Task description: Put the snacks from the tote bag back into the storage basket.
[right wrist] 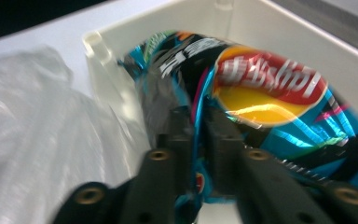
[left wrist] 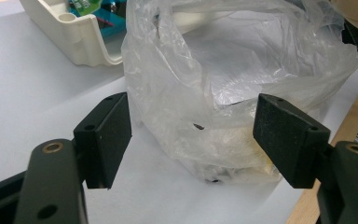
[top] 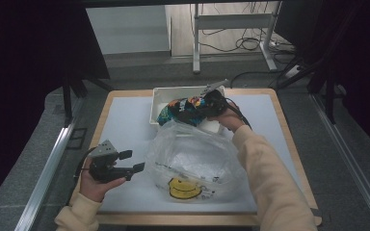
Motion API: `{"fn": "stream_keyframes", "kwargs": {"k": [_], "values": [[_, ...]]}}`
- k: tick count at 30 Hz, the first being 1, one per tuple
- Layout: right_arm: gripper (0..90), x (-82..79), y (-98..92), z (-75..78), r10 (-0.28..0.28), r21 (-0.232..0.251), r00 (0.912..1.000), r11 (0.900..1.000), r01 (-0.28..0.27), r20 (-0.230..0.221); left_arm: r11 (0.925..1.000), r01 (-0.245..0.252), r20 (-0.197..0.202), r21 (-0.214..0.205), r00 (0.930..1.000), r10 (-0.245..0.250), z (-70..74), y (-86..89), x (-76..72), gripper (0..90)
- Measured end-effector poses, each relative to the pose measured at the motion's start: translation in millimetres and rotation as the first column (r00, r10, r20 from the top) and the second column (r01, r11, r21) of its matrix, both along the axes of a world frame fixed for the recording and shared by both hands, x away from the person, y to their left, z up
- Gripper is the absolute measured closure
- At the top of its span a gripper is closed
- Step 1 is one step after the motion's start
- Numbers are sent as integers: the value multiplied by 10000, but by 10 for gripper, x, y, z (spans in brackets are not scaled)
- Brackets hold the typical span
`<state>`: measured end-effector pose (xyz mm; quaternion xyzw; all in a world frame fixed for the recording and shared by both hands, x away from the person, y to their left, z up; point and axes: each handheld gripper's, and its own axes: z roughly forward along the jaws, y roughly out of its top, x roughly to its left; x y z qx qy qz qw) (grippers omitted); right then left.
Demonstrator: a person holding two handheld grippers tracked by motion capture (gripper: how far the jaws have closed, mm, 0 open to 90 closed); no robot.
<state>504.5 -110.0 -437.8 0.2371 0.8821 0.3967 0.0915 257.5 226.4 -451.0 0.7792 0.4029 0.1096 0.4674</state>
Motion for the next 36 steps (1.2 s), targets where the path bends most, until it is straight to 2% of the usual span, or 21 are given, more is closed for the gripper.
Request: {"fn": "stream_keyframes", "kwargs": {"k": [3,6,8,13,18,20,24,28,30,34,36], "values": [[601,-23,-89,15,-418,-53,9990,9991,418,-150,10000,21,-7,-26,10000,-21,5,-1,1,285],[530,-65,-192,88,-692,390,9972,9968,703,-273,10000,9,-19,-96,10000,-9,11,1,9,285],[498,-106,-246,151,-803,555,9966,9952,812,-171,9999,12,-22,-100,10000,-12,15,1,16,285],[442,-228,-347,326,-922,1049,9957,9902,923,-58,10000,-67,-40,-52,10000,66,8,1,28,284],[426,-406,-465,458,-1140,1477,9933,9829,1103,169,9999,-136,-18,-55,9999,136,15,11,26,283],[423,-499,-525,487,-1267,1700,9917,9780,1212,214,9998,-158,-28,-77,9999,157,15,21,24,282],[419,-704,-659,502,-1700,1694,9845,9724,1606,425,9998,-176,-49,-80,9998,175,-5,29,26,282],[419,-946,-846,496,-2262,1868,9724,9593,2120,580,9998,-196,-72,-58,9998,196,-25,46,29,282],[419,-1077,-933,484,-2613,1726,9624,9539,2456,747,9996,-262,-69,-69,9996,262,-28,62,30,282],[415,-1333,-1105,446,-2699,2001,9595,9474,2498,802,9990,-427,-94,-97,9990,426,-41,117,35,282],[415,-1450,-1189,409,-2651,2187,9611,9451,2429,779,9987,-497,-110,-122,9987,495,-46,147,40,282]]}}
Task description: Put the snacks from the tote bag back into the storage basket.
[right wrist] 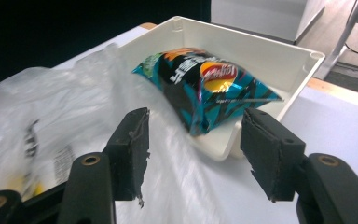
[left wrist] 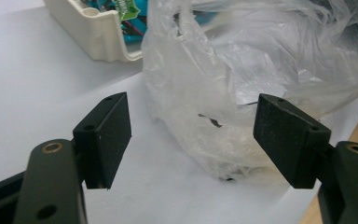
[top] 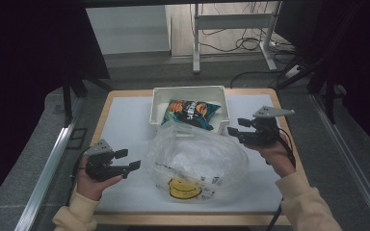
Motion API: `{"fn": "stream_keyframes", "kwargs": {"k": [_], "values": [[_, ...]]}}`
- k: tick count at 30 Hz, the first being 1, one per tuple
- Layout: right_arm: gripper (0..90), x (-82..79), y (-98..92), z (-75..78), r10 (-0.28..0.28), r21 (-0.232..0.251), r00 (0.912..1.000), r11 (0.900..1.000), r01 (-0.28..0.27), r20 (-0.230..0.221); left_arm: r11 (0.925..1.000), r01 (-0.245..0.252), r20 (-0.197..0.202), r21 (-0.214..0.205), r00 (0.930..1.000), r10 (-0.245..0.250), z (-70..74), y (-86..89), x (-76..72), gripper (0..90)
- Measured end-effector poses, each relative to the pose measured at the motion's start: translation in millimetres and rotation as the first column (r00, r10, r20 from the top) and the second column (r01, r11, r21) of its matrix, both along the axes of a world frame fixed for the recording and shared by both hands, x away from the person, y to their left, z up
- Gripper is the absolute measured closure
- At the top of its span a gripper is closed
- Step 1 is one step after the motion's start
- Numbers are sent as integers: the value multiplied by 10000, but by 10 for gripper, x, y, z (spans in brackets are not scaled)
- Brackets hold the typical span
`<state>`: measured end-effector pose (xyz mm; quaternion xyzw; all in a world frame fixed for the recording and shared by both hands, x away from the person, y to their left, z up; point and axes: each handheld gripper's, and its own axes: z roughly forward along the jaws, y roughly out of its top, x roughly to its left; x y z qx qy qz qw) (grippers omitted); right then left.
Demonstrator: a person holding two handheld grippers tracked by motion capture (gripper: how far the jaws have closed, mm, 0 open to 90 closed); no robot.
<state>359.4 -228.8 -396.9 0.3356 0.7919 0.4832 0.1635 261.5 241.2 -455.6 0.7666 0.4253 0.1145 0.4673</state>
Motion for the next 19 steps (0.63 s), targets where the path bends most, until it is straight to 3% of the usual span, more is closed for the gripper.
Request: {"fn": "stream_keyframes", "kwargs": {"k": [5,8,19], "values": [[415,-264,-162,-154,-62,195,9998,9998,59,192,9998,-202,-81,-2,9998,202,-29,60,4,282],[412,-362,-212,-254,-79,70,9997,9999,77,221,9996,-294,-154,23,9994,294,-55,80,8,282],[377,-383,-196,-288,-99,568,9992,9984,77,388,9986,-459,130,264,9989,456,-51,120,14,273]]}}
